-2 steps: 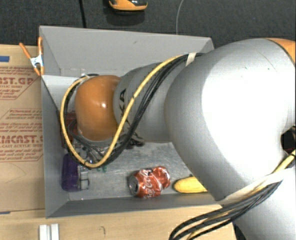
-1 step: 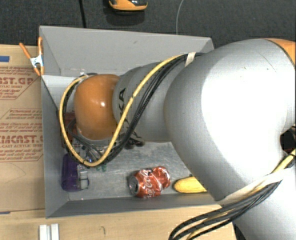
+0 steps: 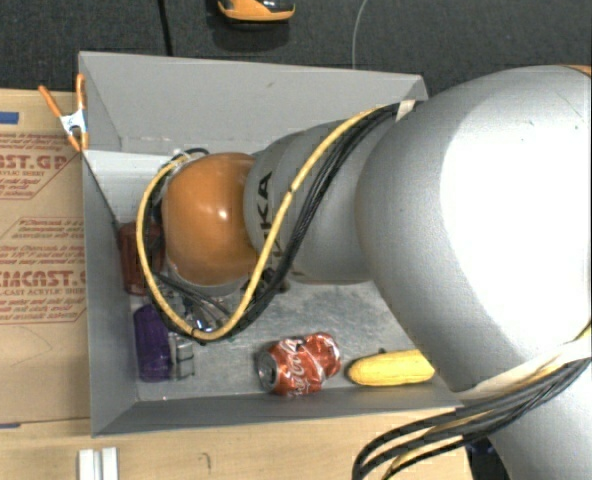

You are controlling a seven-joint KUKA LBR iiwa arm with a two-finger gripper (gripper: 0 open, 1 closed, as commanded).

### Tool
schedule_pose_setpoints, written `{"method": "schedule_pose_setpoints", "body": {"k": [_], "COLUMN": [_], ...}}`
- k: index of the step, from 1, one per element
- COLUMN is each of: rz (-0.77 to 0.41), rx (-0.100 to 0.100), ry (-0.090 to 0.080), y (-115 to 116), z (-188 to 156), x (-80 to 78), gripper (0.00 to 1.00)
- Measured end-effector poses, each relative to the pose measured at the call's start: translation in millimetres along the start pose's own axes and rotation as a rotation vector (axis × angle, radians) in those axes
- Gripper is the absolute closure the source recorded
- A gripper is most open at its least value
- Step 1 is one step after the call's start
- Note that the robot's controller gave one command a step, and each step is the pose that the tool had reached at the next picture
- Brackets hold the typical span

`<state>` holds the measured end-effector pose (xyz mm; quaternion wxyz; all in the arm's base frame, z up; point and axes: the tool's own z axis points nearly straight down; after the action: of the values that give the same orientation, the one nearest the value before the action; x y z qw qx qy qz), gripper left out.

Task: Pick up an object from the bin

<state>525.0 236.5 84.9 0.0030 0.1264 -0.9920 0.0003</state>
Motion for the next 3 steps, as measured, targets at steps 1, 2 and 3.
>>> {"method": "schedule_pose_setpoints", "body": {"k": [1, 2, 3], "rz": [0.34, 0.34, 0.33], "rx": [-0.005, -0.005, 0.0], "ry": [-0.013, -0.012, 0.002], "y": [5.5, 5.5, 3.7], "z": [7.8, 7.8, -39.1], "x": [12.9, 12.9, 23.4], "gripper": [1.0, 1.0, 1.0]}}
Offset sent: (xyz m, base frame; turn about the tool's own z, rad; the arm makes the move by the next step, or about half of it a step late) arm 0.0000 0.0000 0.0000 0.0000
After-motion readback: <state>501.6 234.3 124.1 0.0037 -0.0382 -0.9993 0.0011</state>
